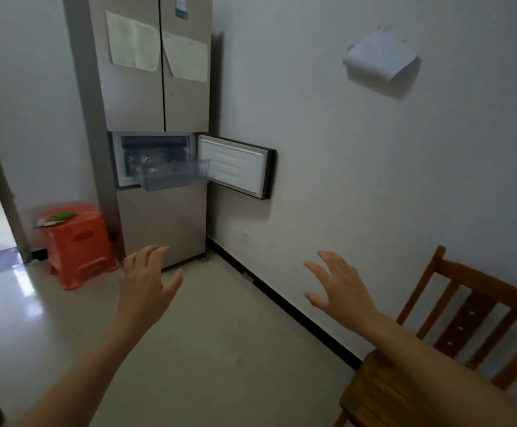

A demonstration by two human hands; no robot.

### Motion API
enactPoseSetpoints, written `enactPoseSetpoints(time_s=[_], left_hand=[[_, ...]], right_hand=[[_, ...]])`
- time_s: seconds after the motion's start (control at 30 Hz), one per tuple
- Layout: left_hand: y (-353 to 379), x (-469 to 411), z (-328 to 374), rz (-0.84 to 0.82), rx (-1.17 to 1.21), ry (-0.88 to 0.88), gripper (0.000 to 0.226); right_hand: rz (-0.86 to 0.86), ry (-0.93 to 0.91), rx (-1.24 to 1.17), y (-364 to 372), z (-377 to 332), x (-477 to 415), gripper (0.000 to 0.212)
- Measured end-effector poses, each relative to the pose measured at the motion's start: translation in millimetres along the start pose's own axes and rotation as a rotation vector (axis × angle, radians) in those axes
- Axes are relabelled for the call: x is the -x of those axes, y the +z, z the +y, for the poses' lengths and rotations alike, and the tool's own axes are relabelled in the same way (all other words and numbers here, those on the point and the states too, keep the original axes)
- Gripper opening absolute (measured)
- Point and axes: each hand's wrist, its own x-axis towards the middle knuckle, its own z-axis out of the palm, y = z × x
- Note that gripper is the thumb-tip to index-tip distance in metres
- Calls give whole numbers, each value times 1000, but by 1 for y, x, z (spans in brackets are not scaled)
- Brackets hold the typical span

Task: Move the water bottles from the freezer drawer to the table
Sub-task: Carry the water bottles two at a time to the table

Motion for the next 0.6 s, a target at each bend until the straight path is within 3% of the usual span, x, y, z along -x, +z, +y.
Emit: enactPoseSetpoints(time_s=[0.33,0.47,0.6], left_hand=[[90,-80,38,14,-5,-16,64],[128,-120,70,61,21,-67,72],[160,-155,97,76,4,-81,72]], right_hand=[[27,23,-35,90,97,-44,76],[60,15,-66,119,150,-77,57],[80,-12,-104,139,191,-108,54]])
